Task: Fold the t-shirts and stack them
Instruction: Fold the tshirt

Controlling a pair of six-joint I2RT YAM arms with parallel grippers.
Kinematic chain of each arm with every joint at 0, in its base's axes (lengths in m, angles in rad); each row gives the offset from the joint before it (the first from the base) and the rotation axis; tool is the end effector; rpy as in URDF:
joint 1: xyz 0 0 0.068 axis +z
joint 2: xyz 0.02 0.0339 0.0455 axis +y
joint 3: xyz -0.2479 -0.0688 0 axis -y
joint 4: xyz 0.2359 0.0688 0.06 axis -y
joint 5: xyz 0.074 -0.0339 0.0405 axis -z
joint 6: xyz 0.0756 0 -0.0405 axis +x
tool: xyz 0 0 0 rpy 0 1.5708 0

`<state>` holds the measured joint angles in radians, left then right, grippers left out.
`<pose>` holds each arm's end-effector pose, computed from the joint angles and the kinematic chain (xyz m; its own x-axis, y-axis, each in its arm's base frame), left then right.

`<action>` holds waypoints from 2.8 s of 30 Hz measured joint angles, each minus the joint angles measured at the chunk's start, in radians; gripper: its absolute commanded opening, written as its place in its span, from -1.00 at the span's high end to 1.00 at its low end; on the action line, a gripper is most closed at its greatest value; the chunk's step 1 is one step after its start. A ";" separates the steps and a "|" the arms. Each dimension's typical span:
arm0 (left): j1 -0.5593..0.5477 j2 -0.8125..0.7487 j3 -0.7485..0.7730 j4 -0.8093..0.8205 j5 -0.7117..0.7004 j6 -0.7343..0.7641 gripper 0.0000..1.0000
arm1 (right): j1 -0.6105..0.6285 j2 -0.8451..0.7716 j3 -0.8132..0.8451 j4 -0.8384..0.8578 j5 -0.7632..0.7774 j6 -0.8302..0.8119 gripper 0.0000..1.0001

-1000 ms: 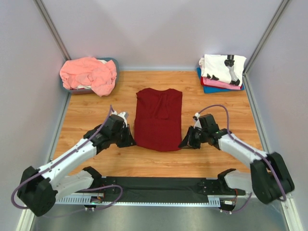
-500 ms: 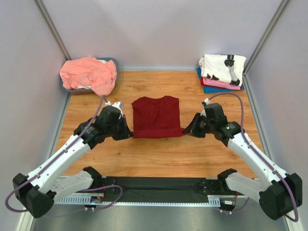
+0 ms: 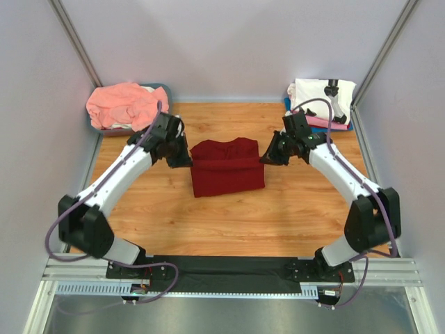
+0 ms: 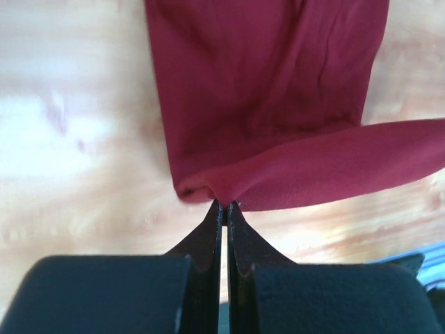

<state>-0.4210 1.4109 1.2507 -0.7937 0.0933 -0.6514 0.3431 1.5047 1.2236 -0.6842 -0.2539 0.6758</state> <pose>0.2794 -0.1328 0.2581 -0.8685 -0.2725 -0.4140 -0.0887 0.9072 -0.4112 0.3050 0.1291 0.2321 -0.8920 0.3243 -0.3149 0.1252 0.8467 0.5172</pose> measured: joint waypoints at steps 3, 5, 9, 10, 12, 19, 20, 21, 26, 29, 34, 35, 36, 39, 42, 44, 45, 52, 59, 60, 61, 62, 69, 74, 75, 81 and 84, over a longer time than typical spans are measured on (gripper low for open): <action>0.056 0.224 0.207 -0.013 0.021 0.044 1.00 | -0.036 0.182 0.193 -0.016 -0.012 -0.020 0.99; 0.088 0.387 0.372 -0.027 0.023 0.072 1.00 | -0.063 0.330 0.336 -0.005 -0.025 -0.030 0.99; 0.140 0.653 0.629 -0.063 0.021 0.103 1.00 | -0.098 0.654 0.692 -0.046 -0.076 -0.044 0.99; 0.151 0.711 0.677 -0.074 0.022 0.107 1.00 | -0.103 0.737 0.790 -0.050 -0.089 -0.048 0.99; 0.170 0.820 0.761 -0.101 0.032 0.113 0.78 | -0.109 0.876 0.945 -0.084 -0.111 -0.056 0.57; 0.201 1.046 0.932 -0.192 0.072 0.140 -0.05 | -0.116 1.037 1.054 -0.132 -0.169 -0.079 -0.69; 0.201 1.041 0.932 -0.195 0.071 0.142 -0.14 | -0.117 1.028 1.043 -0.121 -0.177 -0.082 -0.75; 0.200 1.035 0.932 -0.198 0.074 0.144 -0.27 | -0.117 1.018 1.032 -0.114 -0.182 -0.089 -0.78; 0.192 0.982 0.930 -0.219 0.056 0.158 -0.51 | -0.121 0.951 0.949 -0.088 -0.165 -0.133 -0.94; 0.186 0.920 0.930 -0.236 0.028 0.169 -0.53 | -0.123 0.859 0.834 -0.062 -0.123 -0.158 -0.96; 0.175 0.754 0.877 -0.247 -0.024 0.195 -0.53 | -0.123 0.636 0.537 0.031 -0.077 -0.169 -0.96; 0.172 0.719 0.847 -0.237 -0.026 0.198 -0.53 | -0.123 0.591 0.476 0.056 -0.076 -0.169 -0.96; 0.166 0.671 0.800 -0.223 -0.028 0.201 -0.53 | -0.123 0.558 0.430 0.079 -0.076 -0.169 -0.96; 0.143 0.568 0.677 -0.184 -0.021 0.205 -0.53 | -0.122 0.541 0.396 0.116 -0.076 -0.174 -0.95; 0.118 0.533 0.573 -0.137 -0.007 0.205 -0.53 | -0.122 0.571 0.401 0.138 -0.079 -0.186 -0.90; 0.104 0.539 0.494 -0.096 0.005 0.204 -0.53 | -0.122 0.608 0.417 0.140 -0.083 -0.196 -0.86; 0.099 0.543 0.471 -0.085 0.008 0.204 -0.53 | -0.122 0.631 0.423 0.142 -0.085 -0.200 -0.86; 0.103 0.652 0.356 0.006 0.059 0.200 -0.52 | -0.124 0.658 0.375 0.188 -0.111 -0.204 -0.19; 0.101 0.698 0.320 0.098 0.131 0.191 -0.02 | -0.081 0.559 0.153 0.317 -0.149 -0.191 0.45; 0.100 0.688 0.299 0.119 0.138 0.189 0.00 | -0.064 0.538 0.114 0.334 -0.151 -0.190 0.47; 0.098 0.676 0.275 0.138 0.143 0.187 0.02 | -0.047 0.519 0.080 0.343 -0.158 -0.187 0.49; 0.096 0.664 0.253 0.154 0.148 0.186 0.04 | -0.028 0.498 0.048 0.346 -0.160 -0.185 0.50; 0.039 0.484 -0.013 0.228 0.147 0.167 -0.03 | 0.037 0.306 -0.185 0.310 -0.116 -0.177 0.24; -0.005 0.340 -0.138 0.114 0.090 0.167 -0.26 | 0.040 0.141 -0.277 0.192 -0.056 -0.191 -0.82; -0.005 0.316 -0.135 0.080 0.073 0.172 -0.29 | 0.040 0.116 -0.275 0.168 -0.040 -0.196 -0.89; 0.004 0.158 -0.037 -0.069 -0.033 0.245 -0.37 | 0.030 -0.012 -0.213 0.063 0.028 -0.229 -1.00; 0.004 0.074 -0.013 -0.093 -0.054 0.286 -0.37 | 0.000 -0.006 -0.163 0.064 0.033 -0.235 -0.99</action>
<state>-0.4171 1.4845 1.2373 -0.8864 0.0395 -0.3653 0.3428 1.4982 1.0607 -0.6205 -0.2207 0.4408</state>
